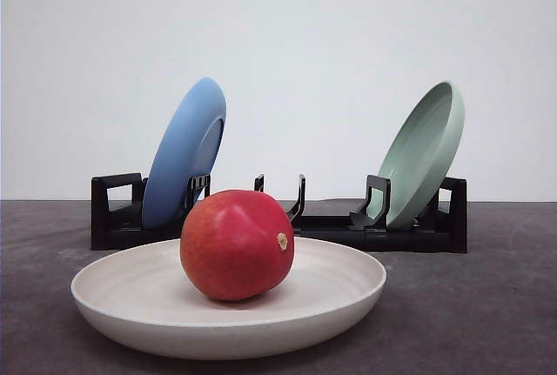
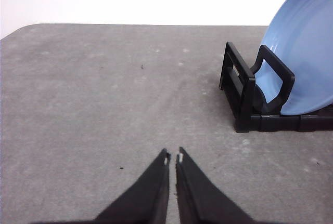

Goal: Place pomegranate in white plate

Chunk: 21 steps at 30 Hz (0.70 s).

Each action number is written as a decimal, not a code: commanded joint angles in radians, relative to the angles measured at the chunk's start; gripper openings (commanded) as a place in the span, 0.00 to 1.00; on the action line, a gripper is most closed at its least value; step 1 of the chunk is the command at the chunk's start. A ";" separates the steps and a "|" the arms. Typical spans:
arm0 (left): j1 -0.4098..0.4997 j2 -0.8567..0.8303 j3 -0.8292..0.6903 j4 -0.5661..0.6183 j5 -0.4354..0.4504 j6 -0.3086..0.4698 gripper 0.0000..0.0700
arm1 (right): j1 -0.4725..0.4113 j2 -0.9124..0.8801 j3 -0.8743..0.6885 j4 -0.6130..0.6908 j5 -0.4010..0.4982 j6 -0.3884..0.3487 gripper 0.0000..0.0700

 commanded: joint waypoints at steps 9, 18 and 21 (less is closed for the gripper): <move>0.000 -0.001 -0.011 -0.001 -0.002 -0.008 0.00 | -0.002 0.001 -0.004 0.011 0.000 0.014 0.06; 0.000 -0.001 -0.011 -0.001 -0.002 -0.008 0.00 | -0.002 0.001 -0.004 0.011 0.000 0.014 0.06; 0.000 -0.001 -0.011 -0.001 -0.002 -0.008 0.00 | -0.002 0.001 -0.004 0.011 0.000 0.014 0.06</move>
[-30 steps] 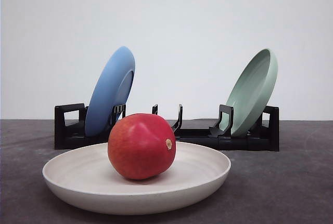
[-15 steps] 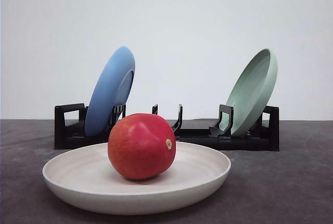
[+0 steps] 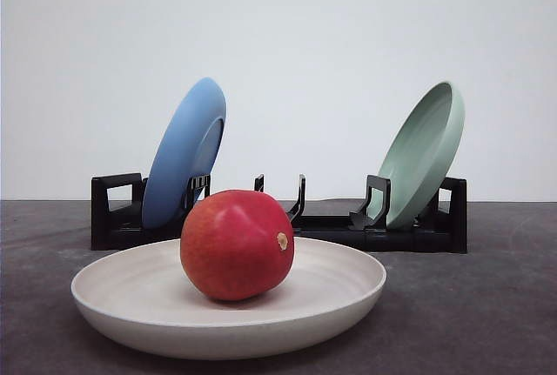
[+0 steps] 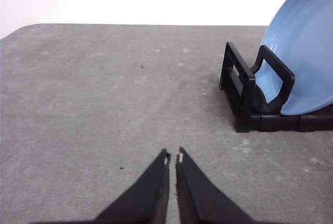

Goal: Place pomegranate in white plate

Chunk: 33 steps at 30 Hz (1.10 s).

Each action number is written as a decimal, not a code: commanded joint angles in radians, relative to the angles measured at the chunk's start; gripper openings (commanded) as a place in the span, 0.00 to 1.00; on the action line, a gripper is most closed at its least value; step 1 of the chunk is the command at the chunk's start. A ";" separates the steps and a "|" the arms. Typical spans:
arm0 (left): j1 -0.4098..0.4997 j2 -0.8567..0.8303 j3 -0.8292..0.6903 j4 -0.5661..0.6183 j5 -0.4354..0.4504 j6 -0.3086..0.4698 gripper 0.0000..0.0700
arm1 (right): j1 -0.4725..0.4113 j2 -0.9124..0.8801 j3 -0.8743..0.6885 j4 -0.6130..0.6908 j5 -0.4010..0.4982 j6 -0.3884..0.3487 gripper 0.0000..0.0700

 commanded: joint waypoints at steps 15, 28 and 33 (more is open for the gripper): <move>0.000 -0.001 -0.011 -0.001 -0.003 -0.008 0.00 | -0.002 0.001 -0.004 0.011 0.000 0.014 0.06; 0.000 -0.001 -0.011 -0.001 -0.003 -0.008 0.00 | -0.002 0.001 -0.004 0.011 0.000 0.014 0.06; 0.000 -0.001 -0.011 -0.001 -0.003 -0.008 0.00 | -0.002 0.001 -0.004 0.011 0.000 0.014 0.06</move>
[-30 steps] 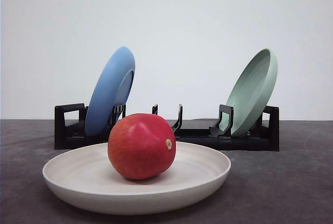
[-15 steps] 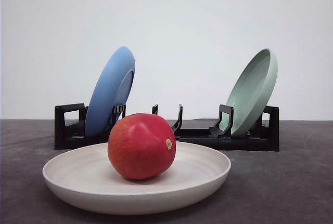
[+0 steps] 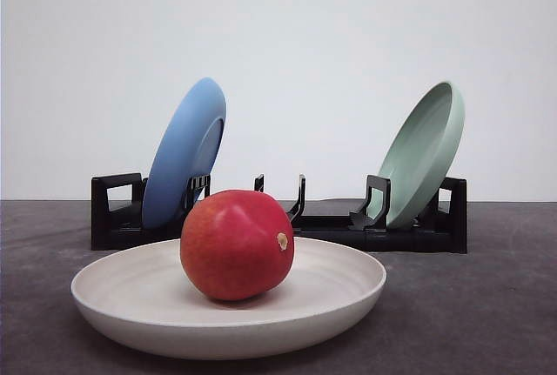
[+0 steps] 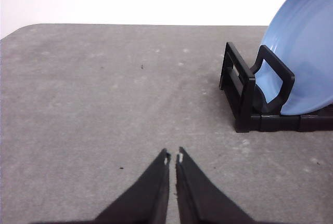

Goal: Place pomegranate in white plate

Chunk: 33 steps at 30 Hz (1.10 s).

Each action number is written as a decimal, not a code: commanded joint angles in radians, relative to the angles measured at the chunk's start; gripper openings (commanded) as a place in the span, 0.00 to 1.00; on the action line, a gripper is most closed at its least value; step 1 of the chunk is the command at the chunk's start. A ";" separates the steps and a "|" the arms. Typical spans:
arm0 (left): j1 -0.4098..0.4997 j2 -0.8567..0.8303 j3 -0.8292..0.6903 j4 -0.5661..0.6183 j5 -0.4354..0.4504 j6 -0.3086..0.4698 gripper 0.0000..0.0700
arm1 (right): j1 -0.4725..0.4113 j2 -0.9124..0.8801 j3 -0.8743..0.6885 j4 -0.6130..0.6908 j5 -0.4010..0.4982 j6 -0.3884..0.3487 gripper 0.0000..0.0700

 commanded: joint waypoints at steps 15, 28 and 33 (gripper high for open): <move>0.000 -0.001 -0.011 -0.001 -0.002 -0.008 0.00 | -0.002 0.001 -0.004 0.011 0.000 0.014 0.06; 0.000 -0.001 -0.011 -0.001 -0.002 -0.008 0.00 | -0.002 0.001 -0.004 0.011 0.000 0.014 0.06; 0.000 -0.001 -0.011 -0.001 -0.002 -0.008 0.00 | -0.002 0.001 -0.004 0.011 0.000 0.014 0.06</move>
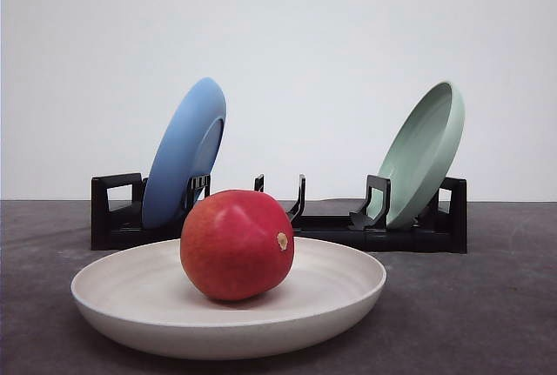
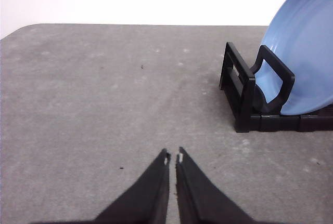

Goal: Place pomegranate in white plate

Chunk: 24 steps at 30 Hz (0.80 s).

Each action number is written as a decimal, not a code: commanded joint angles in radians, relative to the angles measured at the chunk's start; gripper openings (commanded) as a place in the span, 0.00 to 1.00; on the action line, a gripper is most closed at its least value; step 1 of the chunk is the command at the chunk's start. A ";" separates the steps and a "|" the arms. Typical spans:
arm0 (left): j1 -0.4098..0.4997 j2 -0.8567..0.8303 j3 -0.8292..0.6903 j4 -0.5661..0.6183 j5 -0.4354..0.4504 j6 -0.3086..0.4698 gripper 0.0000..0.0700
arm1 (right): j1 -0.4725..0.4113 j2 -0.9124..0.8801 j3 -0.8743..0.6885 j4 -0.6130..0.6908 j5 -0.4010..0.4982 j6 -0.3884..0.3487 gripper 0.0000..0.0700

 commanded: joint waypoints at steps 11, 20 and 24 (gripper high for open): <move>0.000 -0.001 -0.011 -0.001 -0.002 -0.008 0.00 | -0.002 0.001 -0.004 0.011 0.000 0.014 0.06; 0.000 -0.001 -0.011 -0.001 -0.002 -0.008 0.00 | -0.002 0.001 -0.004 0.011 0.000 0.014 0.06; 0.000 -0.001 -0.011 -0.001 -0.002 -0.008 0.00 | -0.002 0.001 -0.004 0.011 0.000 0.014 0.06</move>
